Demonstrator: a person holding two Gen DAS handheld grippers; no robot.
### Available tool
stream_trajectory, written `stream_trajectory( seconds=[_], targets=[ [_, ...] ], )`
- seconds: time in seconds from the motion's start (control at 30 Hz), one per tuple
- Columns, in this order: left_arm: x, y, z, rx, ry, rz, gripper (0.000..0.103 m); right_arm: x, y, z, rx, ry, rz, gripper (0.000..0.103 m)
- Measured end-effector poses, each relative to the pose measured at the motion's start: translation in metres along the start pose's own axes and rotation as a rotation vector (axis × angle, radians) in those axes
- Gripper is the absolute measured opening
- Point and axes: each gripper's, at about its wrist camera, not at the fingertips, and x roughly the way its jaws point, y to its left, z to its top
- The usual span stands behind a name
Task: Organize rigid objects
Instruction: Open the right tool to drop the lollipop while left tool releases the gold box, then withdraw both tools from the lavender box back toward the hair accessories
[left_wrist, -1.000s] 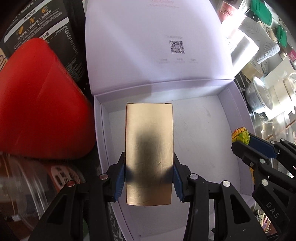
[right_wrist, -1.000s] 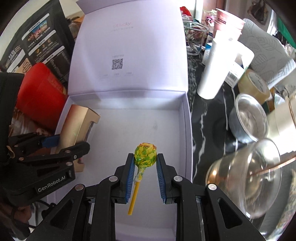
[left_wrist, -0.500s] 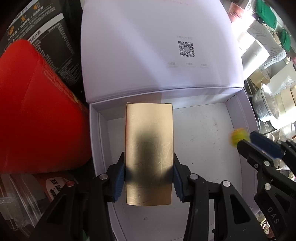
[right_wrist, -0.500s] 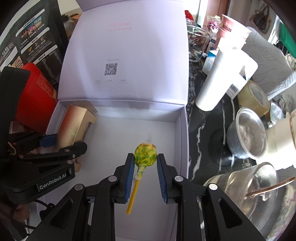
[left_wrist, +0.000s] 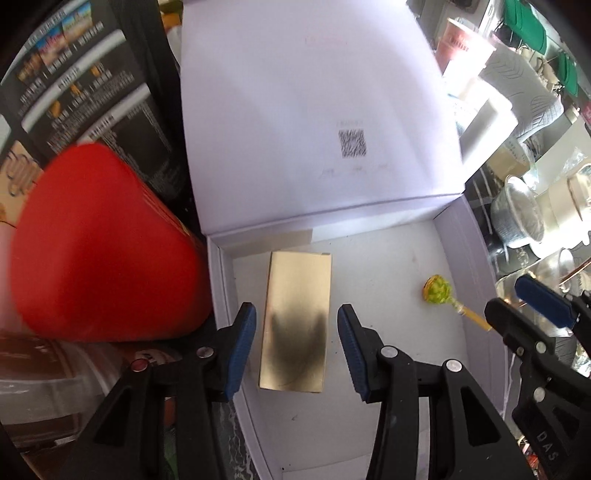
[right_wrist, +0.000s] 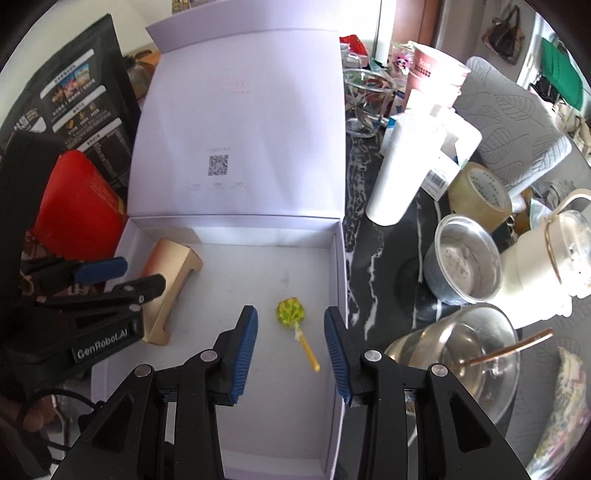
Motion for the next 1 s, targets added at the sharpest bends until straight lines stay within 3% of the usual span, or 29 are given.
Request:
stream_trajectory(
  seconds=[0.33, 1.0],
  targets=[
    [-0.064, -0.015, -0.004, 0.012, -0.082, 0.014, 0.045, -0.047, -0.003, -0.006, 0.031, -0.070, -0.001, 0.037],
    [-0.164, -0.040, -0.054, 0.030, -0.202, 0.014, 0.045, -0.150, -0.007, -0.057, 0.085, -0.205, -0.011, 0.037]
  ],
)
